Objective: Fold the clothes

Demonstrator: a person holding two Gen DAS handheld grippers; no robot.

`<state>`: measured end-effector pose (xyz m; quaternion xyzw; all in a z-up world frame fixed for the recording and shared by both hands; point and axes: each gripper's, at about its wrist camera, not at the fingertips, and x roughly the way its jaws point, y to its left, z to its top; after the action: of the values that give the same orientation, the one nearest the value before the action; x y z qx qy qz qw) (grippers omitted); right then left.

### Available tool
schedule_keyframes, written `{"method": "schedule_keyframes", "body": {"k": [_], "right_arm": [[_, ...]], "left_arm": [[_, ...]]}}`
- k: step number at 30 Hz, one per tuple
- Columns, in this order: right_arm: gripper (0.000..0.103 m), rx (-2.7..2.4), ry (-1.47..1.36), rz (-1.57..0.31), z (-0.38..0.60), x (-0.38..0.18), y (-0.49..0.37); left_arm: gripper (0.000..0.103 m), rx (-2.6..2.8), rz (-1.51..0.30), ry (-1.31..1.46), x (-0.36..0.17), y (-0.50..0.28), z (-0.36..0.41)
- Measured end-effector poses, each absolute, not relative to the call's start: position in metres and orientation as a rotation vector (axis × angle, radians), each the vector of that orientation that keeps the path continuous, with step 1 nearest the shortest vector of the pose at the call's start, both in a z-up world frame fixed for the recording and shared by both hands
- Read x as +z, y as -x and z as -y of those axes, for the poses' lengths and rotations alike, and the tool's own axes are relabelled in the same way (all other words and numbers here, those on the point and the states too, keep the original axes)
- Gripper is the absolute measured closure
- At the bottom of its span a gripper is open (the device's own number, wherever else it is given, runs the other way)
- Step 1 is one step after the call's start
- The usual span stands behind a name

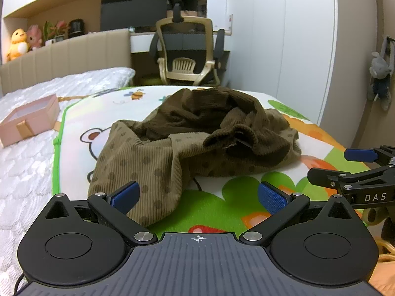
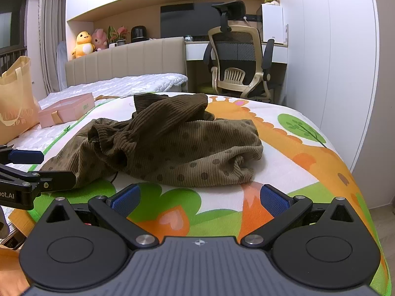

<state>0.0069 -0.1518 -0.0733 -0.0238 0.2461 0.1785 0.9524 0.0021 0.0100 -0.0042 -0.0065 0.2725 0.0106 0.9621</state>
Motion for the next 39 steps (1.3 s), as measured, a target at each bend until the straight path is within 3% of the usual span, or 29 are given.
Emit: {"method": "schedule_keyframes", "body": {"k": [28, 39], "right_arm": [[0.0, 0.371, 0.043, -0.518, 0.153, -0.076, -0.012], [0.0, 0.41, -0.168, -0.709, 0.18, -0.079, -0.096]], "left_arm": [[0.0, 0.025, -0.574, 0.019, -0.007, -0.005, -0.013], [0.0, -0.025, -0.556, 0.067, 0.019, -0.033, -0.042]]}}
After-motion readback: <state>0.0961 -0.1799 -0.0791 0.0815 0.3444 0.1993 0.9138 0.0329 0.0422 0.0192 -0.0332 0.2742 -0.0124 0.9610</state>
